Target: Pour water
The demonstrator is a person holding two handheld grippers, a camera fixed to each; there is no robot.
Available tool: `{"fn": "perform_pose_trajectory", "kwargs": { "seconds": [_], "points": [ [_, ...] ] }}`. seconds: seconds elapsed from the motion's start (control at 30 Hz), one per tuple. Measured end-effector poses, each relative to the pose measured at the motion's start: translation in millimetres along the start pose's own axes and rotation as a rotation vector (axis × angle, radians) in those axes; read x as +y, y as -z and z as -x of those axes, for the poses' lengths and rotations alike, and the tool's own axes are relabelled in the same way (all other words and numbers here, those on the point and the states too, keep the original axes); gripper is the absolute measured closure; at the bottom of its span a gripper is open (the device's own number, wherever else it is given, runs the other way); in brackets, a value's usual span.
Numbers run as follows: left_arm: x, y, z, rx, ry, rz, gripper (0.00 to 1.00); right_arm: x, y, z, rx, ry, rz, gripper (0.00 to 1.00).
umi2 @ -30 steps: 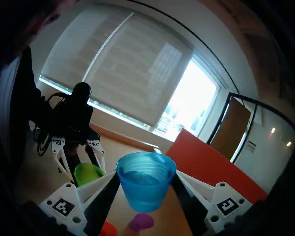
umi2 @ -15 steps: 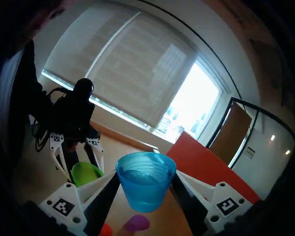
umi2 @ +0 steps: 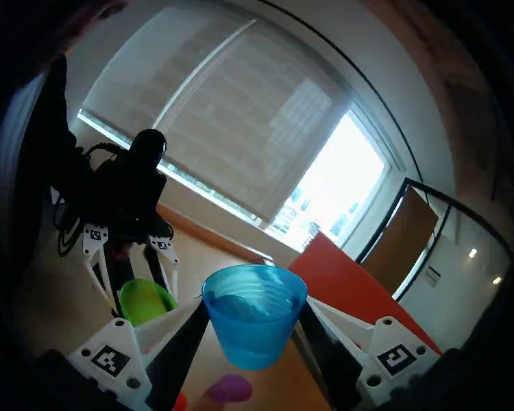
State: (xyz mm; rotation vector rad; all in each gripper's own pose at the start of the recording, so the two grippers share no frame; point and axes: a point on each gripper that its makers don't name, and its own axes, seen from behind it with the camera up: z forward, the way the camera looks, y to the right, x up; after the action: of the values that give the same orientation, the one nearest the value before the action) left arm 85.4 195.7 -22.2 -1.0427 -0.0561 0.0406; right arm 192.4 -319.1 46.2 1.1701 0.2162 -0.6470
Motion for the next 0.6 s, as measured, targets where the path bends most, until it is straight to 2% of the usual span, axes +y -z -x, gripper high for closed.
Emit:
{"fn": "perform_pose_trajectory", "kwargs": {
  "seconds": [0.6],
  "points": [
    [-0.4, -2.4, -1.8, 0.008, 0.004, -0.01, 0.13, 1.1, -3.7, -5.4, 0.0, 0.057, -0.001, 0.11]
  ]
}}
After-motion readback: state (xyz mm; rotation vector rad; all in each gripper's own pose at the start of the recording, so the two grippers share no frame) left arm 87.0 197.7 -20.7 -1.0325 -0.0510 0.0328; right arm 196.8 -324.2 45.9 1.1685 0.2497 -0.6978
